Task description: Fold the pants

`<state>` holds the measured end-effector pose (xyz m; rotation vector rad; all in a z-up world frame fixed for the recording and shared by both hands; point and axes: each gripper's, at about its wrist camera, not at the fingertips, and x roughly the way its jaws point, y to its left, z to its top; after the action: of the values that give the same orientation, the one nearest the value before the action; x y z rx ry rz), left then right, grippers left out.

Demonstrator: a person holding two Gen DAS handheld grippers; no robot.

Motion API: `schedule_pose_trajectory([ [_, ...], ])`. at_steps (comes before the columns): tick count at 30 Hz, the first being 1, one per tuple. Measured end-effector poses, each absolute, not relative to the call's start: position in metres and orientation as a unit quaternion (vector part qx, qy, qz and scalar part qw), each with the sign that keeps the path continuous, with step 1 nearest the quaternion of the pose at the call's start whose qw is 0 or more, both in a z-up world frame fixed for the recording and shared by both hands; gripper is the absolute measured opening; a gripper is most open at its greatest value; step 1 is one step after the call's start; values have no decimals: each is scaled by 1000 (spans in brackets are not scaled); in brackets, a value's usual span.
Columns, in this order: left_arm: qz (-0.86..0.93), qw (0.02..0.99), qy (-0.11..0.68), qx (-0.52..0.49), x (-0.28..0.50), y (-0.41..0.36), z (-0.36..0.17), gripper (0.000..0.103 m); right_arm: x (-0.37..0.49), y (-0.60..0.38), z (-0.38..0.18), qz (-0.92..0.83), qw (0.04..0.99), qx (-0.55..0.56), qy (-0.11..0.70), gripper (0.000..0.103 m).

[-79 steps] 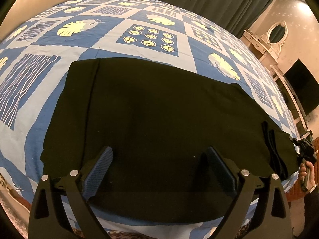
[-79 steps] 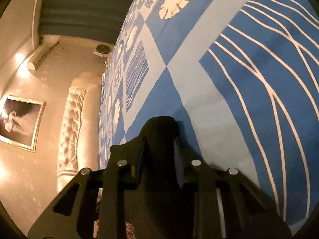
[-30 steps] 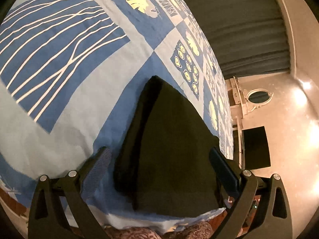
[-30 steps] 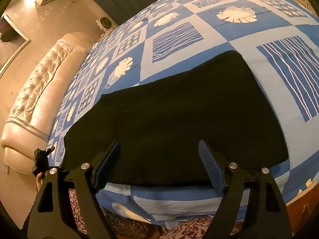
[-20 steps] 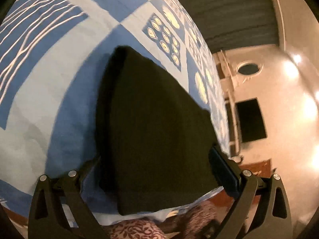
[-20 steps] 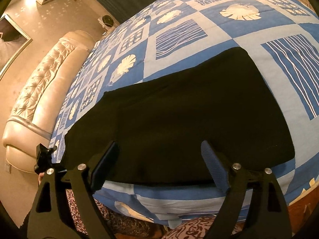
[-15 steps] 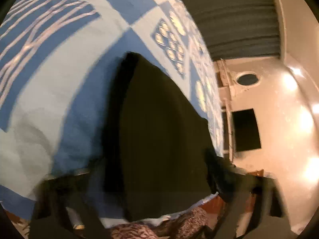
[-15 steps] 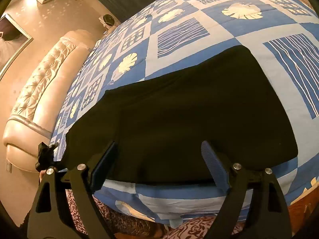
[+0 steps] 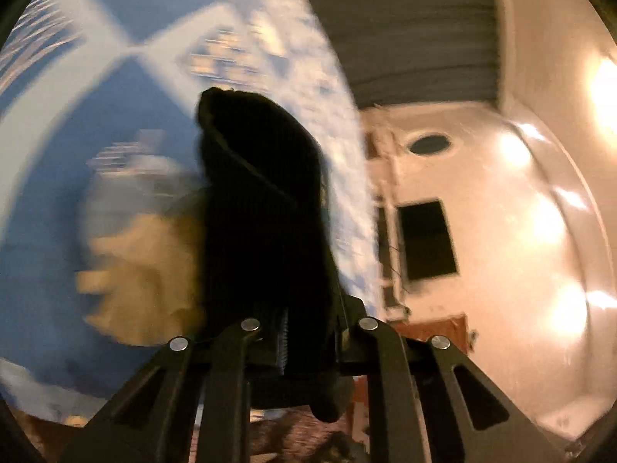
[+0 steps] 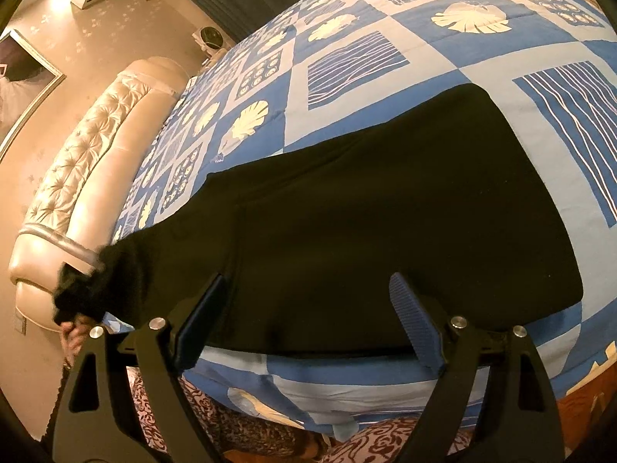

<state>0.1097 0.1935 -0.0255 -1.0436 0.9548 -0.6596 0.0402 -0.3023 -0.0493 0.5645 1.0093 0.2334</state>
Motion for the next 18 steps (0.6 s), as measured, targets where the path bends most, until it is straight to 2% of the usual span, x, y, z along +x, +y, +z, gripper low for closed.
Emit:
schedule_pose_trajectory([
  [4,-361,720,433,-404,121,119,25,17,41,-305,-48,113,829,277,473,86],
  [9,-420,704,454,-348,131,11,45,17,41,-315,-47,108,826,300,465,86],
  [13,-434,684,501,-305,137,-81,21,17,39,-326,-43,102,824,327,450,86],
  [18,-411,665,560,-274,140,-156,-30,19,39,-343,-40,90,825,345,437,86],
])
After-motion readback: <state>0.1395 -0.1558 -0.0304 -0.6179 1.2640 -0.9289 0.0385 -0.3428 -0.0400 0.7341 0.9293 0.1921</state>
